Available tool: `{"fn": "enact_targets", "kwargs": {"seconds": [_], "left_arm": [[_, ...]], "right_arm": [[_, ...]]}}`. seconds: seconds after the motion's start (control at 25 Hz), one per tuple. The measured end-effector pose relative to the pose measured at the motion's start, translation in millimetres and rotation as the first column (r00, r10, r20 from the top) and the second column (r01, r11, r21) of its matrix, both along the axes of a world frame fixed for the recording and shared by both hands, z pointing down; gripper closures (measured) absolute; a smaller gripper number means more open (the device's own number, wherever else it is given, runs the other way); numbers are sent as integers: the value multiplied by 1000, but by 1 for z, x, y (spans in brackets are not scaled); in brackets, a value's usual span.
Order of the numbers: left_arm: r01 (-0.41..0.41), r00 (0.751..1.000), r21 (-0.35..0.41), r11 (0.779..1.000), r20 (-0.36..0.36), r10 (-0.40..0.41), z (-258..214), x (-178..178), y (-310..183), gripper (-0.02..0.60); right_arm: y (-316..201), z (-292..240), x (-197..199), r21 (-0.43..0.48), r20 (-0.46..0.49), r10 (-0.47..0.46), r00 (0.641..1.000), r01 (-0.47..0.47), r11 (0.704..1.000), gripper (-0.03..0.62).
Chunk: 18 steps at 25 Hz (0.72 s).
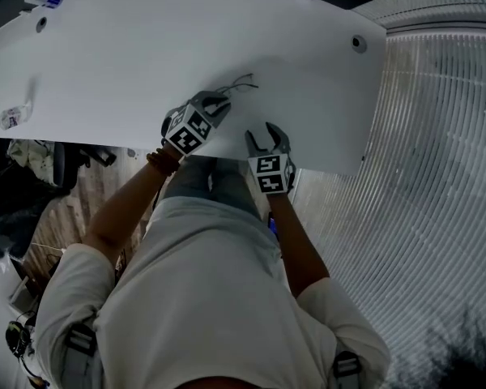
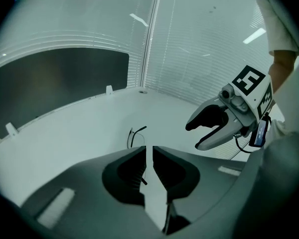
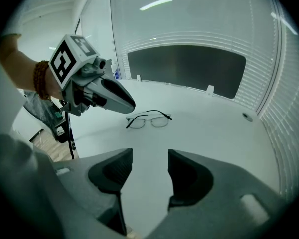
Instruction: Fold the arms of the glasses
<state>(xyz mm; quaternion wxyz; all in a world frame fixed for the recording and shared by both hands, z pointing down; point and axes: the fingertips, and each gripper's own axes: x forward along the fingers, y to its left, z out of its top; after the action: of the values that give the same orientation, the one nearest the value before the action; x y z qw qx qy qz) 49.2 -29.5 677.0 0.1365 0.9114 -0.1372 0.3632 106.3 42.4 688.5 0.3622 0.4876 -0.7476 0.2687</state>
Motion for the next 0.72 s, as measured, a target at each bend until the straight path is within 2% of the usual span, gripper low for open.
{"fn": "enact_targets", "kwargs": {"seconds": [0.2,0.44,0.56,0.72], "left_arm": [[62,997,1,998,-42,-62,-35,-15,5,537],[145,979,57,988,-150,-136,-106,-23,-10,537],[180,961,76,981,-224,-159,-143,-22,-11,537],[220,924,88,972,-339,-179,-195,-19,-14,541]], "right_arm": [[-9,-45,-5,58,55,26,998,-29,998,373],[-45,-126,-5,229,95,11,995,-32,973,373],[-54,-169,-10,297,137,6,991,-46,954,375],[-66,-229,-19,386,208,-14,978,-69,920,375]]}}
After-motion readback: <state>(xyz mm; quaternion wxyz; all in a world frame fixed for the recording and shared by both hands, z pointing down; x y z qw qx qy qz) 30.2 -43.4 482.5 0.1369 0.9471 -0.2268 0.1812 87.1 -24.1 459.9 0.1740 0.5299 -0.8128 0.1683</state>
